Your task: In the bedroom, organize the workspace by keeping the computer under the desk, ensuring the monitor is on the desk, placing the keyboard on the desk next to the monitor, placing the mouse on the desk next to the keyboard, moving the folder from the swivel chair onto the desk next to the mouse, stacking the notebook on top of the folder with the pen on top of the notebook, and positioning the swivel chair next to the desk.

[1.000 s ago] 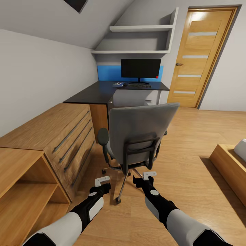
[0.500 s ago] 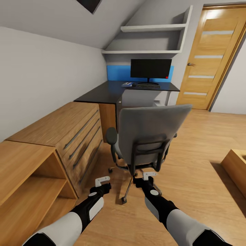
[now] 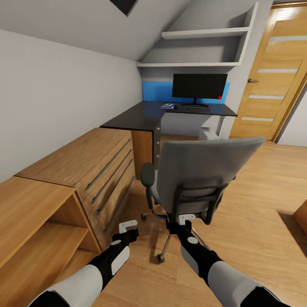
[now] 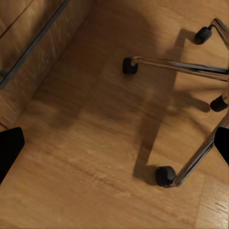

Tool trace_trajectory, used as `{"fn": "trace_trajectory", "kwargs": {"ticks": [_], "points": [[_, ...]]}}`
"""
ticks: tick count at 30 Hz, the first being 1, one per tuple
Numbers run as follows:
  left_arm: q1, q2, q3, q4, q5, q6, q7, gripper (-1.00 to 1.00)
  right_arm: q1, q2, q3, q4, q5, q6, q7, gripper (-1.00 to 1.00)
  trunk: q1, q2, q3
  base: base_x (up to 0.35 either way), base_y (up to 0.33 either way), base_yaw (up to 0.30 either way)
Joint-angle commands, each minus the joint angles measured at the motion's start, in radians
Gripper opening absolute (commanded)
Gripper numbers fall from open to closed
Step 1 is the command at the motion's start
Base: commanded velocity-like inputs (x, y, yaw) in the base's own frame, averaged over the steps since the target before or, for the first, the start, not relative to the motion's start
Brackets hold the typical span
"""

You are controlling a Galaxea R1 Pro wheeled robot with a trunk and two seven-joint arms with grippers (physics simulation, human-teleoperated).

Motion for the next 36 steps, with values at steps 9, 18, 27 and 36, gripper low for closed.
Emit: {"fn": "trace_trajectory", "kwargs": {"ticks": [9,18,27,36], "points": [[-0.001,0.0,-0.009,0.002,0.01,-0.004,0.005,1.0,-0.001,0.0,0.01,0.001,-0.008,-0.004,-0.006,1.0,0.0,0.0,-0.001,0.12,0.057,0.003],[-0.001,0.0,-0.01,0.003,0.01,-0.004,0.006,1.0,-0.001,0.0,0.01,0.001,-0.008,-0.004,-0.006,1.0,0.0,0.0,-0.001,0.049,0.04,0.106],[-0.001,-0.001,-0.013,0.003,0.009,-0.004,0.006,1.0,-0.001,0.0,0.01,0.001,-0.008,-0.004,-0.006,1.0,0.0,0.0,-0.001,0.0,0.0,0.243],[-0.001,-0.004,-0.014,0.003,0.009,-0.004,0.005,1.0,-0.001,0.0,0.01,0.001,-0.008,-0.004,-0.006,1.0,0.0,0.0,-0.001,0.0,0.0,0.197]]}}
